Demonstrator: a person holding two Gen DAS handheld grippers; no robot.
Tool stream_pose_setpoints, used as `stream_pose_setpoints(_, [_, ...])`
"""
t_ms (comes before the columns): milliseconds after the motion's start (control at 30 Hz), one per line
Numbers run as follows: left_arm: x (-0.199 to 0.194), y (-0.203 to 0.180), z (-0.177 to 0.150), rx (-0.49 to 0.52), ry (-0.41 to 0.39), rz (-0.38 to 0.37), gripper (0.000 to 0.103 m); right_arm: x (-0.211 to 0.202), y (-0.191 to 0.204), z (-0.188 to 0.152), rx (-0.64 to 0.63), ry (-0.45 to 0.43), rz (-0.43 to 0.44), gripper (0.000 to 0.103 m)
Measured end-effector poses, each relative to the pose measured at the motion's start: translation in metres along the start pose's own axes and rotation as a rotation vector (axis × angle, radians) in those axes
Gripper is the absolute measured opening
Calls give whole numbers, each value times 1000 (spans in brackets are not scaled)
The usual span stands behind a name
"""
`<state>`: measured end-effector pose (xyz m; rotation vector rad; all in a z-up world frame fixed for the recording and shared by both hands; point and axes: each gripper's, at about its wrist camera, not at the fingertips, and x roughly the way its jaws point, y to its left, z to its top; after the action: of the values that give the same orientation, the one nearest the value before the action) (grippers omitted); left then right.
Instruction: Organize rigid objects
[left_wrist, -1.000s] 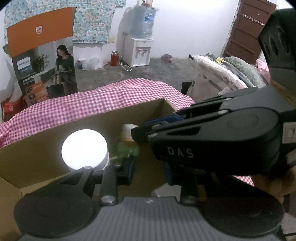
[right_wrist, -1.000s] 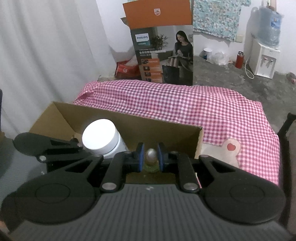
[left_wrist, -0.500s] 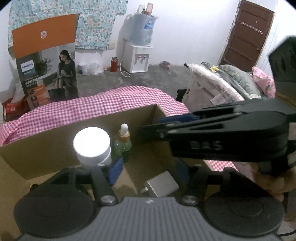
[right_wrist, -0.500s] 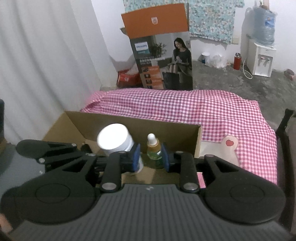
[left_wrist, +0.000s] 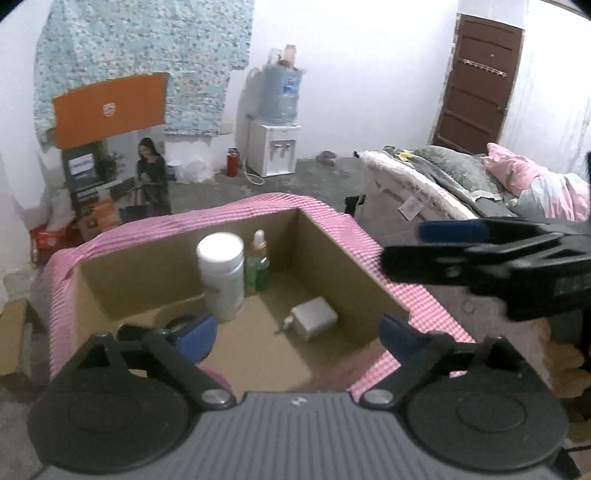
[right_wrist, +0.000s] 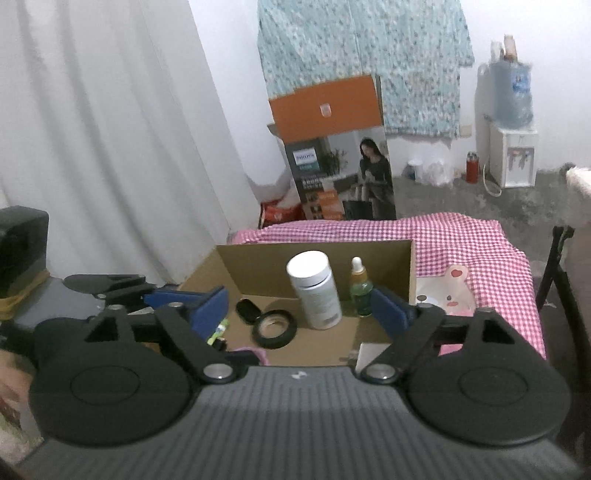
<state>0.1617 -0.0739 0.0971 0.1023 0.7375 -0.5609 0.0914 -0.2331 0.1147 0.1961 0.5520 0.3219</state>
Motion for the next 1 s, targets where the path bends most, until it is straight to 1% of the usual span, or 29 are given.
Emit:
stream_pose_setpoints(33, [-8, 1, -7, -11, -8, 9, 98, -8, 5, -5, -1, -12, -6, 96])
stream_pose_setpoints(67, [-14, 3, -13, -21, -11, 15, 98, -16, 11, -10, -5, -24, -10, 102])
stream_pose_setpoints(133, [-26, 7, -26, -44, -19, 34, 99, -29, 22, -19, -14, -38, -24, 102])
stream_pose_setpoints(267, [-46, 18, -52, -111, -33, 70, 100, -44, 45, -38, -53, -50, -104, 102])
stream_pose_setpoints(367, [-55, 25, -71, -161, -26, 77, 101, -43, 61, -53, -94, -21, -129, 102])
stream_pose_setpoints(433, [-59, 27, -83, -181, -18, 93, 101, -40, 74, -62, -130, -1, -166, 102])
stream_pose_setpoints(533, [-62, 30, -98, -193, -17, 119, 101, -38, 91, -74, -185, -10, -223, 102])
stream_pose_setpoints(600, [-64, 31, -106, -194, -19, 141, 101, -36, 96, -78, -185, -15, -240, 102])
stream_pose_setpoints(700, [-65, 32, -118, -191, -23, 168, 101, -33, 96, -79, -161, -5, -225, 102])
stream_pose_setpoints(767, [-63, 33, -124, -182, -19, 188, 101, -30, 93, -80, -125, 2, -197, 102])
stream_pose_setpoints(900, [-59, 35, -133, -166, -14, 211, 101, -22, 84, -84, -42, 14, -96, 102])
stream_pose_setpoints(1000, [-55, 38, -139, -160, -9, 213, 101, -10, 75, -91, 50, 34, -11, 102])
